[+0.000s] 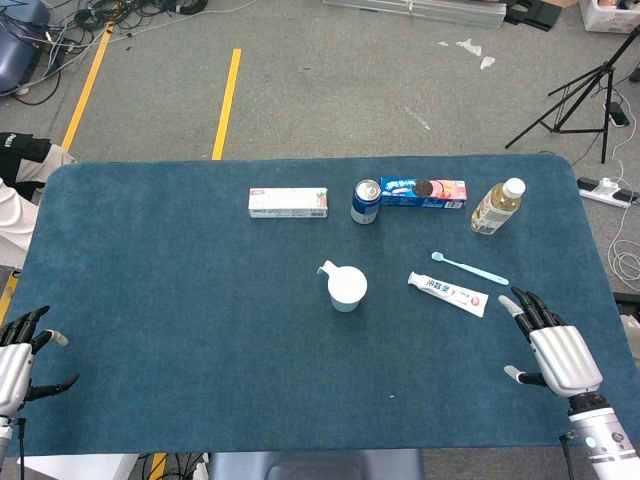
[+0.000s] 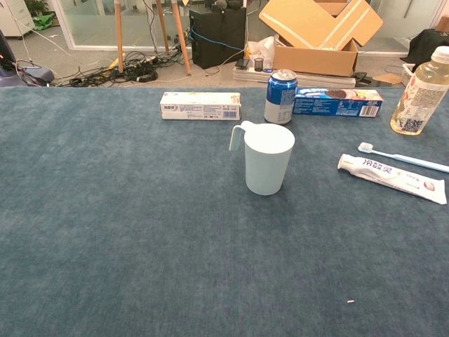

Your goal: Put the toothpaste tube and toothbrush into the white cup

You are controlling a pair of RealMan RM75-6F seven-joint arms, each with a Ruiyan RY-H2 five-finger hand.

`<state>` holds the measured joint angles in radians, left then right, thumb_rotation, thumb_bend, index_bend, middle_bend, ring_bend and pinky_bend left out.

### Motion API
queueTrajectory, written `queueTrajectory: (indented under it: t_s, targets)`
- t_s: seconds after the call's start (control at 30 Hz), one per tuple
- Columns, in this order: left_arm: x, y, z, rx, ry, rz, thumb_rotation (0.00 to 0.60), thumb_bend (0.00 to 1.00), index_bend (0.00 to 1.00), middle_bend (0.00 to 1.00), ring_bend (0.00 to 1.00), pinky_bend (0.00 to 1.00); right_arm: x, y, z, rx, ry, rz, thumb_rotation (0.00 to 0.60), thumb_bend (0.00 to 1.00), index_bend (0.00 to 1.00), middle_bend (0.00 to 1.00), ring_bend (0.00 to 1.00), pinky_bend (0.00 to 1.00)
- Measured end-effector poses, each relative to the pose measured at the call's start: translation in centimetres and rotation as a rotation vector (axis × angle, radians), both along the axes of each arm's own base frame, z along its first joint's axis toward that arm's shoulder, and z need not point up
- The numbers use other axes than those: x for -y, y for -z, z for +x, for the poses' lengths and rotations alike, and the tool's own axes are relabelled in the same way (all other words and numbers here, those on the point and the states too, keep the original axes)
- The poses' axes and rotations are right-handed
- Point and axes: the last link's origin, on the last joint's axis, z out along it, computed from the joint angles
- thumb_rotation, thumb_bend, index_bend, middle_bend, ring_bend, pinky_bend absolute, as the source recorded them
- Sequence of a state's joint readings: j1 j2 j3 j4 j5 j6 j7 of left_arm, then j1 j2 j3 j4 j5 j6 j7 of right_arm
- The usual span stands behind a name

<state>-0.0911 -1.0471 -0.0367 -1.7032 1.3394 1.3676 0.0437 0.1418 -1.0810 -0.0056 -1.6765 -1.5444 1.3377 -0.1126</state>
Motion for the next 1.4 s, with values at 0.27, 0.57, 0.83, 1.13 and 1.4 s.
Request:
queueTrajectory:
  t_s: [0.27,0.57,0.83,1.13,1.4]
  targets:
    - [0.2,0.1,0.3,0.008,0.006,-0.006,0.600,0.00,0.46,0.12,0.09,0.12,0.1,0.6,0.3,0.002,-0.015,0.019,0.600,0.02,0.00,0.00,0.00,0.32]
    - [0.4,0.2,0.5,0.047,0.004,-0.024,0.600,0.00,0.57,0.14,0.11,0.13,0.9,0.8,0.8,0.122,-0.050,-0.055,0.600,0.05,0.23,0.04,0.00,0.24]
    - [0.4,0.0,0.4,0.065,-0.005,-0.029,0.600,0.00,0.60,0.15,0.11,0.13,3.4,1.4,1.6,0.179,0.019,-0.117,0.600,0.07,0.36,0.07,0.00,0.18]
    - [0.5,-0.3,0.5,0.076,0.000,-0.025,0.600,0.00,0.61,0.15,0.11,0.13,8.1,3.0,5.5,0.107,0.017,-0.102,0.600,0.07,0.38,0.07,0.00,0.17]
    - [0.6,-0.8,0.5,0.083,-0.005,-0.013,0.600,0.00,0.61,0.15,0.11,0.13,9.8,5.6,9.1,0.130,-0.126,0.007,0.600,0.07,0.38,0.05,0.00,0.15]
